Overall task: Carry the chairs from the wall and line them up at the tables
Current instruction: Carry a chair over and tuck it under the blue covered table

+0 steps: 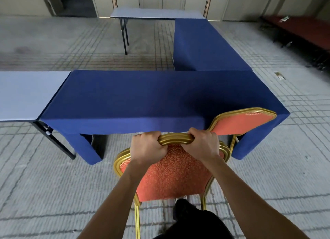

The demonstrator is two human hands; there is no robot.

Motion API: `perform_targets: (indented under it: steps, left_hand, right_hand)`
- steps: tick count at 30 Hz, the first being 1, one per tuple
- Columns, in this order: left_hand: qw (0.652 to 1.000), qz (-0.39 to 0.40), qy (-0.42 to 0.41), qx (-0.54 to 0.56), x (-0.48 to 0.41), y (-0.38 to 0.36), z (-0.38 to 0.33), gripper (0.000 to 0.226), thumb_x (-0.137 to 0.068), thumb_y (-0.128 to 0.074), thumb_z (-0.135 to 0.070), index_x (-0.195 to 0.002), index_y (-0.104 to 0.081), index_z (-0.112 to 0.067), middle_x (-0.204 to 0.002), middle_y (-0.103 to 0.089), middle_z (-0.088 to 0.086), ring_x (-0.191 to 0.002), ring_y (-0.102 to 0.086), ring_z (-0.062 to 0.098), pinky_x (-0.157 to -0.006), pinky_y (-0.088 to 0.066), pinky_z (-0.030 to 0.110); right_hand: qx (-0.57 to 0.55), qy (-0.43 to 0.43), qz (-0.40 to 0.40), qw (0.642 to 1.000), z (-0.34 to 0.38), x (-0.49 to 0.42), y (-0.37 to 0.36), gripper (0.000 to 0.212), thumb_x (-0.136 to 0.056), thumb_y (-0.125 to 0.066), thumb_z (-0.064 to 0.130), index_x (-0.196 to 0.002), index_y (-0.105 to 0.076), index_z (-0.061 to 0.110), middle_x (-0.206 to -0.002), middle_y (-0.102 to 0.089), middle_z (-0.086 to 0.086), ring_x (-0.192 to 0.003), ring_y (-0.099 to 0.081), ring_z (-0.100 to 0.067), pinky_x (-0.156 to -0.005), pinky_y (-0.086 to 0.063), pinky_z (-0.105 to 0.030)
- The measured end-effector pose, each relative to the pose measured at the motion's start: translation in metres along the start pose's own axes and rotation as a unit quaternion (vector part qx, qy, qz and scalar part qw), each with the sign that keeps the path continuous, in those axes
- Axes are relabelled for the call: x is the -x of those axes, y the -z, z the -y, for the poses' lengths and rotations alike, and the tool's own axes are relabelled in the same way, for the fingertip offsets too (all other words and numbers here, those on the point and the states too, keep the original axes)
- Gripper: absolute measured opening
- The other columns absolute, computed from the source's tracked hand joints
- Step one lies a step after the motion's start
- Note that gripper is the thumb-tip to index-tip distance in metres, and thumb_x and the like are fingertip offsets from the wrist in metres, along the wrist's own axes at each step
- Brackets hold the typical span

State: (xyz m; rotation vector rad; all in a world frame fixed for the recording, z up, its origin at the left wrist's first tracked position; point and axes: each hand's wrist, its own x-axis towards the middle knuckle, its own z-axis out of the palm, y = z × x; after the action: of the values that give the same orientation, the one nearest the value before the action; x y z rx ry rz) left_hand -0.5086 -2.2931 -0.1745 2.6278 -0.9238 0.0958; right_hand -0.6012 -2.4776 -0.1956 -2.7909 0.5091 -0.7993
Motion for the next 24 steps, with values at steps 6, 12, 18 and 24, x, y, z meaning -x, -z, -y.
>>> perform_targets:
  steps: [6,12,18,24]
  left_hand:
    - [0.999,0.029,0.003,-0.024,-0.089,-0.02,-0.006,0.04,-0.083,-0.061,-0.039,-0.06,-0.032,-0.023,-0.057,-0.039,-0.008,-0.062,-0.047,0.025,-0.063,-0.031,0.031]
    - [0.998,0.058,0.026,-0.022,-0.189,-0.057,-0.012,0.036,-0.087,-0.06,-0.042,-0.063,-0.041,-0.023,-0.06,-0.044,-0.01,-0.062,-0.05,0.02,-0.063,-0.031,0.03]
    - [0.997,0.058,0.032,-0.03,-0.267,-0.086,-0.021,0.041,-0.084,-0.062,-0.037,-0.059,-0.033,-0.024,-0.055,-0.04,-0.009,-0.054,-0.038,0.017,-0.054,-0.024,0.031]
    - [1.0,0.003,-0.016,0.004,-0.32,-0.1,-0.028,0.034,-0.067,-0.06,-0.027,-0.055,-0.028,-0.024,-0.046,-0.023,-0.011,-0.041,-0.02,0.008,-0.048,-0.013,0.019]
  right_hand:
    - [-0.026,-0.002,-0.009,1.0,-0.046,-0.065,-0.04,0.039,-0.071,-0.057,0.055,-0.059,-0.054,0.018,-0.046,-0.051,0.003,-0.041,-0.05,-0.025,-0.044,-0.041,-0.028]
    - [-0.022,-0.023,0.021,0.999,-0.099,-0.141,-0.091,0.037,-0.066,-0.073,0.046,-0.056,-0.052,0.018,-0.042,-0.047,0.004,-0.037,-0.047,-0.023,-0.043,-0.037,-0.025]
    - [-0.061,-0.023,0.03,0.997,-0.147,-0.205,-0.125,0.036,-0.072,-0.064,0.048,-0.055,-0.05,0.019,-0.043,-0.044,0.007,-0.035,-0.042,-0.016,-0.041,-0.037,-0.023]
    - [-0.083,-0.008,0.006,0.996,-0.18,-0.252,-0.143,0.032,-0.076,-0.066,0.039,-0.054,-0.05,0.021,-0.044,-0.043,0.009,-0.036,-0.039,-0.013,-0.039,-0.034,-0.021]
